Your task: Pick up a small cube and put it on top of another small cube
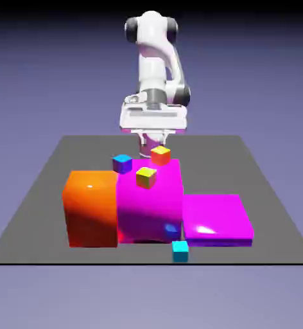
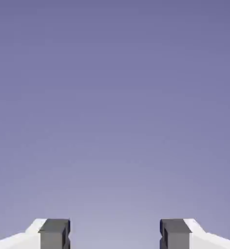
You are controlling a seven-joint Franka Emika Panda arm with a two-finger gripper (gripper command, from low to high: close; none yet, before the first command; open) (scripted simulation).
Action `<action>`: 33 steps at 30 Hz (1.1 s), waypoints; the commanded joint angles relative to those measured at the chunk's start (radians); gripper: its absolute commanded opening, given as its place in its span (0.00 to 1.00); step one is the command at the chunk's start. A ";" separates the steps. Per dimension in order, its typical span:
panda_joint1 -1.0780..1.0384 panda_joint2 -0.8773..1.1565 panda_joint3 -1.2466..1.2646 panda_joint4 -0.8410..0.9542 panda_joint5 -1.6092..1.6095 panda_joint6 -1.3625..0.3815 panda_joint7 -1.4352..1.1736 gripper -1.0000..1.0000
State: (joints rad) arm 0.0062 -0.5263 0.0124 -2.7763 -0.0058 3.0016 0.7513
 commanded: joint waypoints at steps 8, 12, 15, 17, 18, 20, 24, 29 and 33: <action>-0.039 0.290 0.082 0.223 -0.038 -0.235 0.068 0.50; -0.058 0.435 0.123 0.335 -0.057 -0.352 0.103 0.50; -0.073 0.544 0.154 0.419 -0.071 -0.440 0.128 0.50; -0.082 0.616 0.175 0.475 -0.081 -0.499 0.145 0.50; -0.087 0.652 0.185 0.503 -0.086 -0.528 0.154 0.50; -0.097 0.725 0.205 0.559 -0.095 -0.587 0.171 0.50; -0.116 0.870 0.247 0.670 -0.114 -0.704 0.205 0.50; -0.140 1.051 0.298 0.810 -0.138 -0.851 0.248 0.50; -0.132 1.145 0.287 0.808 -0.165 -0.787 0.269 0.50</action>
State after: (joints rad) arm -0.1260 0.6183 0.2996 -1.9678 -0.1707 2.2144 1.0200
